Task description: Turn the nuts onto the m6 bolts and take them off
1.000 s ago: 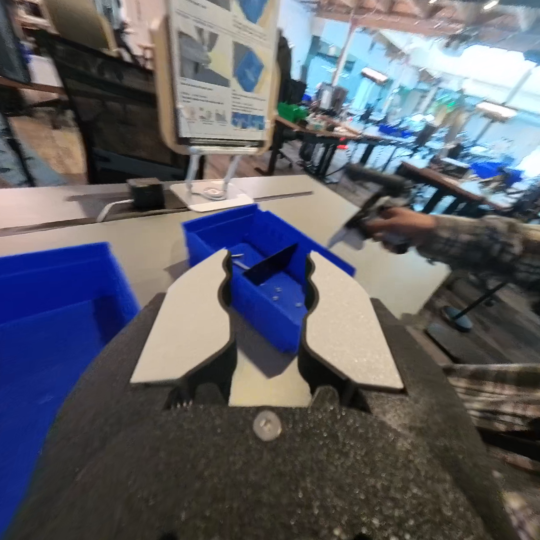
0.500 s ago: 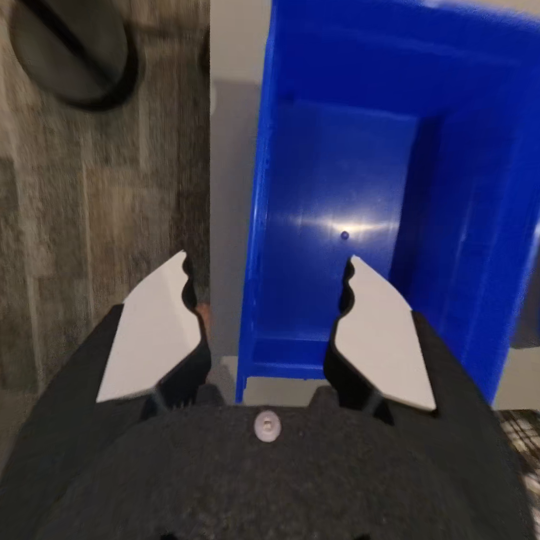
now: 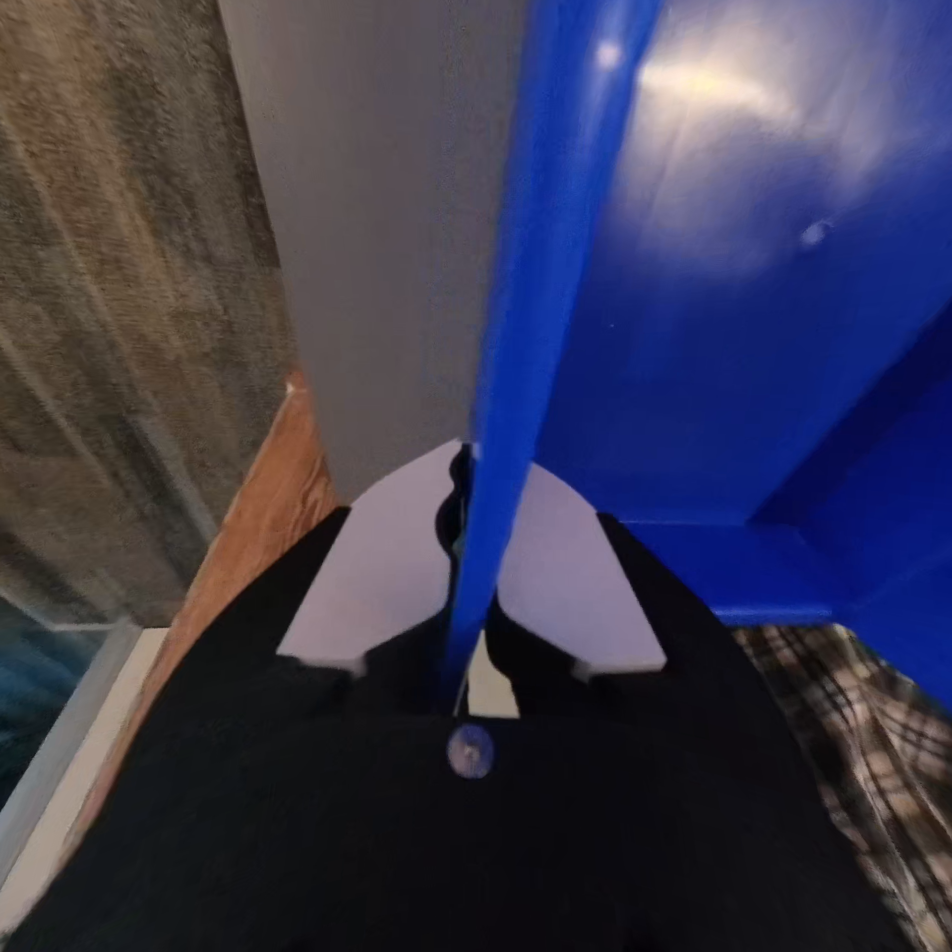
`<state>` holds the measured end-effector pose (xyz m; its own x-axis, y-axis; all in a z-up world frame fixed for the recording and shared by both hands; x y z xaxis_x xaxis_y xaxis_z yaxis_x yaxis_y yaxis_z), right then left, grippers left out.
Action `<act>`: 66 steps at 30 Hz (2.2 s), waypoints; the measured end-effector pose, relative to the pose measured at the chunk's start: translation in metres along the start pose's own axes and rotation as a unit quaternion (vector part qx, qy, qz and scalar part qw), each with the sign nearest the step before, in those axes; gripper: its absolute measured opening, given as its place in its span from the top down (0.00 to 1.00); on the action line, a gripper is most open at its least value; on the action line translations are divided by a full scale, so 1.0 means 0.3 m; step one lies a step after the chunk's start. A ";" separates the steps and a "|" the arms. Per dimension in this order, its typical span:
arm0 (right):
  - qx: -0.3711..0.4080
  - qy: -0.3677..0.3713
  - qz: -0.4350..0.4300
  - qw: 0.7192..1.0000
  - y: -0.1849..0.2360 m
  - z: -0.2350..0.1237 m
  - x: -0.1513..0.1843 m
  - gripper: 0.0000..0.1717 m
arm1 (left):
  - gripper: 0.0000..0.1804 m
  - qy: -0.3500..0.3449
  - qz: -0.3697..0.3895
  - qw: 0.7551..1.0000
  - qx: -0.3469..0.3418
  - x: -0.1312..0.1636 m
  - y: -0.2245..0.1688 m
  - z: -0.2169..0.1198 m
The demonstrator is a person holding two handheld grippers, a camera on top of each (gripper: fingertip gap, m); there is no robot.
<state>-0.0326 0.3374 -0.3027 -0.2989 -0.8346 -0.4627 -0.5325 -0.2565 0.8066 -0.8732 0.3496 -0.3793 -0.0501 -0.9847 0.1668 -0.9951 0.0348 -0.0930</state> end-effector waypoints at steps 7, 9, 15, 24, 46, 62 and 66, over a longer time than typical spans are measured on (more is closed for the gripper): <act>-0.019 -0.009 0.012 1.000 -0.023 -0.035 0.022 0.86 | 0.98 -0.061 0.010 0.998 0.023 0.007 -0.011 -0.024; -0.021 -0.015 0.013 1.000 -0.032 -0.046 0.028 0.86 | 0.98 -0.119 -0.005 0.991 0.054 0.000 -0.022 -0.063; -0.035 -0.020 0.028 0.999 -0.053 -0.062 0.034 0.87 | 0.99 -0.242 -0.048 0.952 0.183 -0.031 -0.108 -0.263; -0.032 -0.028 0.007 0.999 -0.010 -0.099 0.021 0.87 | 0.98 -0.237 0.084 0.962 0.107 -0.270 -0.459 -0.617; 0.038 -0.078 0.007 0.996 -0.017 -0.363 0.073 0.86 | 0.98 0.006 0.658 0.747 -0.098 -0.791 -2.270 -0.167; 0.172 -0.018 -0.067 0.983 -0.056 -0.320 -0.116 0.75 | 0.68 -0.023 0.683 0.727 -0.072 -0.875 -2.389 0.058; 0.276 0.006 -0.062 0.959 -0.141 -0.285 -0.310 0.74 | 0.55 -0.113 0.662 0.737 -0.079 -0.888 -2.336 -0.108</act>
<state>0.0855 0.3842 -0.2623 -0.1982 -0.8207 -0.5358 -0.9028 -0.0601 0.4259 -0.1652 0.5930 -0.3266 -0.9878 -0.0736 -0.1370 -0.0864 0.9922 0.0903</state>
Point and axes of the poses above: each gripper's, where its closed fingertips meet, z out along the fingers, x out of its underside, y = z × x across the jaws, the point moved 5 cm from there along -z, back along the fingers, and after that the axes turned 13 degrees about z, right-handed, at the moved point
